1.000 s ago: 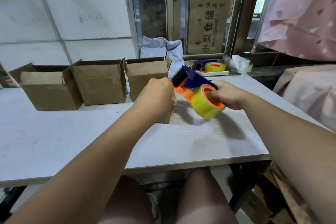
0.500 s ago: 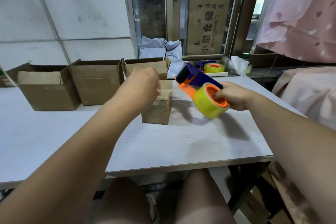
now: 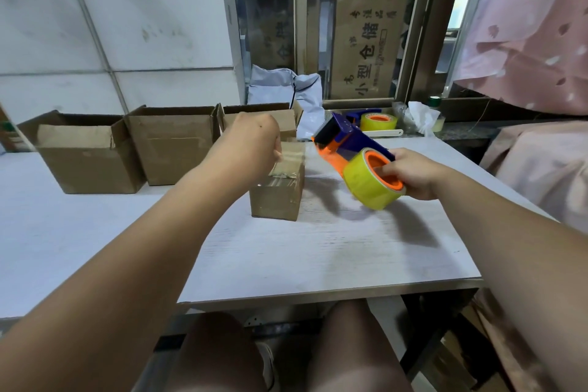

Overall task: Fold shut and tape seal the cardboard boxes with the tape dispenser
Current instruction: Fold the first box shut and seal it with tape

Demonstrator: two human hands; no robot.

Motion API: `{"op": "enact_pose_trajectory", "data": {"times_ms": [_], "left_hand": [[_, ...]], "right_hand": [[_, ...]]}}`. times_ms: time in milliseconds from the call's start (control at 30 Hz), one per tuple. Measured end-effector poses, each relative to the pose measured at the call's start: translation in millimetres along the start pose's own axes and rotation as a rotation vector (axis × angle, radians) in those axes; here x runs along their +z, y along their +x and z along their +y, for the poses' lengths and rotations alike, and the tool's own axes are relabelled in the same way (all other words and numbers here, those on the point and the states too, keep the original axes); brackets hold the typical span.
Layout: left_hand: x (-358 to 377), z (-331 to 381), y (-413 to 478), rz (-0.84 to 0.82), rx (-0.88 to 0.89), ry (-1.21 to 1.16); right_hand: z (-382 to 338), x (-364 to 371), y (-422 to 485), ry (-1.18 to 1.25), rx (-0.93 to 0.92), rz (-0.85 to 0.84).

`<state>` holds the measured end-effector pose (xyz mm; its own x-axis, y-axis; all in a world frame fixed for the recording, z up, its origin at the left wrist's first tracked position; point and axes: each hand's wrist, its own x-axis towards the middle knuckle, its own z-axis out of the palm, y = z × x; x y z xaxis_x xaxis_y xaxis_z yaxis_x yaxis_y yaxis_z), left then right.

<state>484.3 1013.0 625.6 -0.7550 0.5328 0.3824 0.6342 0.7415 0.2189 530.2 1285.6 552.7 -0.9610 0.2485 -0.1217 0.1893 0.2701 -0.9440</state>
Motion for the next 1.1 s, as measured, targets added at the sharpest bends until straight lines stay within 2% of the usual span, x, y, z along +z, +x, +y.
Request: {"op": "enact_pose_trajectory", "data": {"times_ms": [133,233,333,467,567,700,867,1100], "left_hand": [[-0.4,-4.5,4.4,-0.007,-0.074,0.010],[-6.0,-13.7,8.9,-0.021,-0.081,0.002],[-9.5,-17.4,10.5,-0.080,0.033,0.074],[-19.0,-25.9,16.0,-0.062,0.158,0.058],[-29.3,-33.0,21.2,-0.108,0.228,0.045],[-36.8,-40.1,29.2,-0.071,0.281,0.085],[-42.0,-50.2,40.2,-0.001,0.280,0.129],[-48.1,-50.0,44.4,-0.044,0.219,0.197]], "right_hand": [[2.0,0.8,-1.5,0.051,0.016,-0.012],[-0.3,1.2,-5.1,-0.027,0.014,-0.007],[-0.5,-2.4,-7.8,-0.083,0.007,0.010],[0.1,-1.4,-6.2,-0.083,-0.021,-0.028],[-3.1,-1.4,-6.6,-0.144,-0.030,-0.061],[-14.7,3.8,-9.3,-0.184,-0.077,-0.083],[-29.5,10.5,-14.6,-0.236,-0.149,-0.070],[-47.3,16.0,-24.5,-0.405,-0.251,-0.100]]}}
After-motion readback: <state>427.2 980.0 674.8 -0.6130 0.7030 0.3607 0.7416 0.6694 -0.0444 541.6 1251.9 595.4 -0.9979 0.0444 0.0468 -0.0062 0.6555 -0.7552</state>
